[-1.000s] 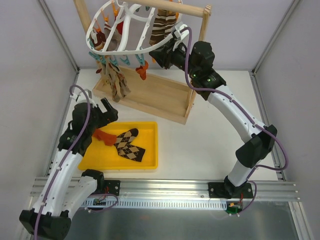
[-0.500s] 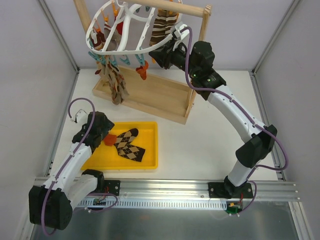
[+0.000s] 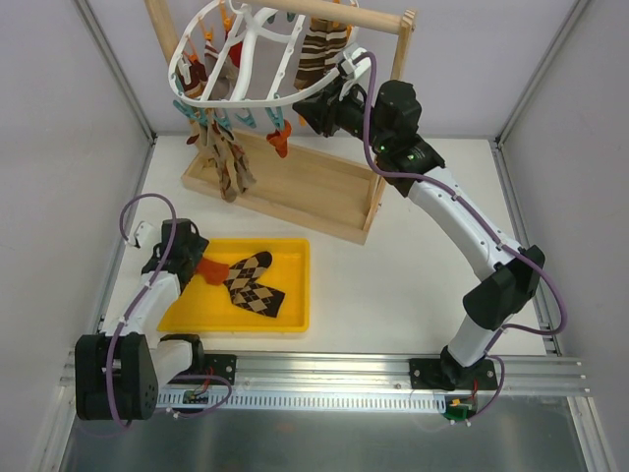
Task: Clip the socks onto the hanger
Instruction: Pick up the sock from the bin, then clamp the sock onto the hanger.
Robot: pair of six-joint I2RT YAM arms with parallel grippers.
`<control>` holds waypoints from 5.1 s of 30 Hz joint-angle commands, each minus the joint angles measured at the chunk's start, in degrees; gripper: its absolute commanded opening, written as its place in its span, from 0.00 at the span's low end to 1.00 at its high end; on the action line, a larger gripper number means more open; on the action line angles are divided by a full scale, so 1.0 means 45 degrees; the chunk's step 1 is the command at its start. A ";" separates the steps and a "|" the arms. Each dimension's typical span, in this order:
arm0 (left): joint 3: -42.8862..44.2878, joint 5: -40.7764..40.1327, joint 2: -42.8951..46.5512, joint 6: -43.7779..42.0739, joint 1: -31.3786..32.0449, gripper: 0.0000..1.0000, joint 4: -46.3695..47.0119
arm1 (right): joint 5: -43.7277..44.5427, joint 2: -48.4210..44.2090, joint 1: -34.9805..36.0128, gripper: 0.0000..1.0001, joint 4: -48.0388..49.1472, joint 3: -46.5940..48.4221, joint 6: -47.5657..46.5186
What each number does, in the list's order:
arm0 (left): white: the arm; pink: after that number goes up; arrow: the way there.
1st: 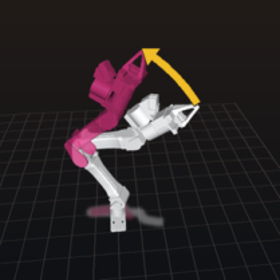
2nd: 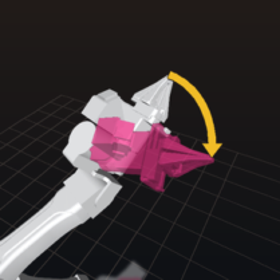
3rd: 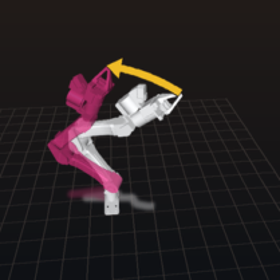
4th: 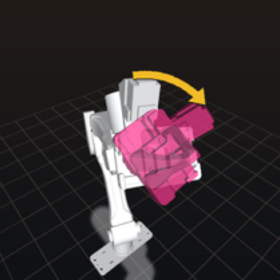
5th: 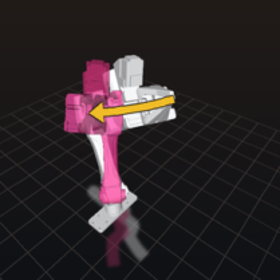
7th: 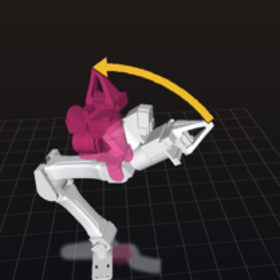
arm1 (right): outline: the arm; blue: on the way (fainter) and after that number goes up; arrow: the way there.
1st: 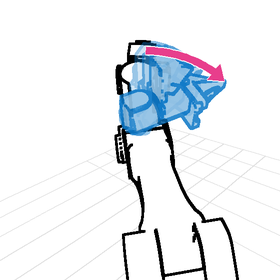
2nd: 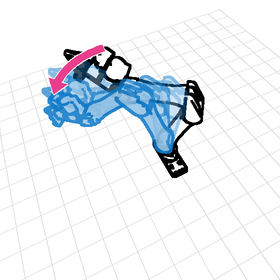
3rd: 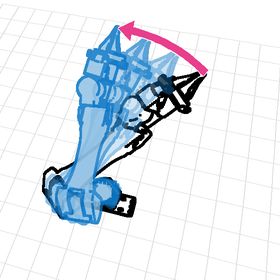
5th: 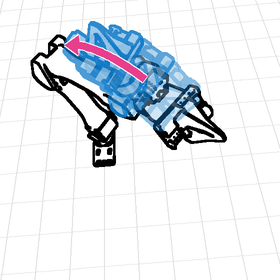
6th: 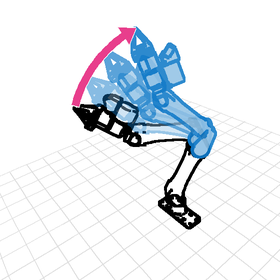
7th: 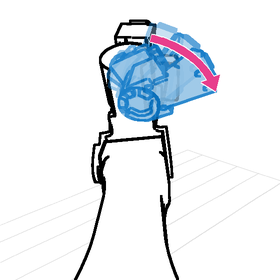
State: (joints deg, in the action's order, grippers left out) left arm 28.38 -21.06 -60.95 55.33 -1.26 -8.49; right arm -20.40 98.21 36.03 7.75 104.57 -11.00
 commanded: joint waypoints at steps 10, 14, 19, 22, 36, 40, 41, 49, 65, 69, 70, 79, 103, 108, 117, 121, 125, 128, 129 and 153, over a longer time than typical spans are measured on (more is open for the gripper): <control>-0.0565 0.0403 -0.0459 0.0458 -0.0248 0.68 0.0949 | 0.0003 0.0167 0.0059 0.01 0.0095 0.0707 -0.0289; -0.0623 0.0149 -0.0830 0.0614 -0.0267 0.60 0.0949 | 0.0042 0.0186 0.0059 0.01 0.0114 0.0726 -0.0289; -0.0682 -0.0183 -0.1026 0.0771 -0.0248 0.33 0.0930 | 0.0081 0.0206 0.0059 0.01 0.0036 0.0824 -0.0308; -0.0662 -0.0281 -0.1104 0.0810 -0.0306 0.13 0.0930 | 0.0120 0.0245 0.0079 0.01 0.0017 0.0843 -0.0289; 0.1169 0.5690 0.4906 -0.4304 0.0180 0.00 0.1067 | 0.0335 0.0323 -0.0038 0.01 -0.1311 0.1605 0.0921; 0.2343 0.7900 0.4874 -0.6488 0.1740 0.00 0.1456 | 0.0082 0.0284 -0.0233 0.01 -0.1195 0.1547 0.1565; 0.2558 0.8076 0.4679 -0.6882 0.2343 0.00 0.1631 | 0.0004 0.0284 -0.0253 0.01 -0.1156 0.1546 0.1857; 0.3497 1.0361 0.1945 -0.9696 0.6000 0.00 0.4713 | -0.0349 0.0128 -0.0526 0.01 -0.1233 0.1488 0.2716; 0.7128 1.1223 -0.1688 -1.1495 0.6412 0.00 0.6730 | -0.0544 -0.0224 -0.0527 0.01 -0.1214 0.1078 0.3265; 0.7287 1.0658 -0.2061 -1.1553 0.6393 0.00 0.7276 | -0.0427 -0.0263 -0.0565 0.01 -0.1331 0.1058 0.3441; 0.7267 1.0618 -0.2061 -1.1612 0.6393 0.00 0.7471 | -0.0427 -0.0282 -0.0566 0.01 -0.1389 0.1058 0.3480; 0.7482 0.9252 -0.1964 -1.2608 0.6393 0.00 0.7629 | -0.0525 -0.0263 -0.0605 0.01 -0.1429 0.1019 0.3696; 0.8009 1.0382 -0.2530 -1.1612 0.5631 0.00 0.8566 | -0.0681 -0.0478 -0.0702 0.01 -0.1253 0.0785 0.3618; 0.8068 1.0500 -0.2627 -1.1554 0.5631 0.00 0.8762 | -0.0681 -0.0517 -0.0722 0.01 -0.1214 0.0765 0.3656; 0.8322 1.0754 -0.3038 -1.1183 0.5611 0.00 0.9113 | -0.0583 -0.0634 -0.0722 0.01 -0.0570 0.0336 0.4008; 0.8322 1.0968 -0.3077 -1.1046 0.5611 0.00 0.9250 | -0.0486 -0.0615 -0.0722 0.01 -0.0375 0.0257 0.4008; 0.8186 1.0989 -0.2882 -1.1046 0.5611 0.00 0.9367 | -0.0349 -0.0556 -0.0722 0.01 -0.0355 0.0238 0.3813; 0.8107 1.1144 -0.2687 -1.1065 0.5611 0.00 0.9504 | -0.0329 -0.0536 -0.0702 0.01 -0.0335 0.0238 0.3637; 0.8107 1.1145 -0.2648 -1.1104 0.5611 0.00 0.9504 | -0.0310 -0.0536 -0.0702 0.01 -0.0316 0.0238 0.3618; 0.8224 1.1438 -0.2901 -1.0870 0.5475 0.00 0.9582 | -0.0700 -0.0478 -0.0702 0.41 -0.0159 0.0316 0.3891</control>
State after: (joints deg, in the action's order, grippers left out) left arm 63.53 29.54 -74.48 6.46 23.90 31.05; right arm -22.17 98.32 33.12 5.30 105.51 6.00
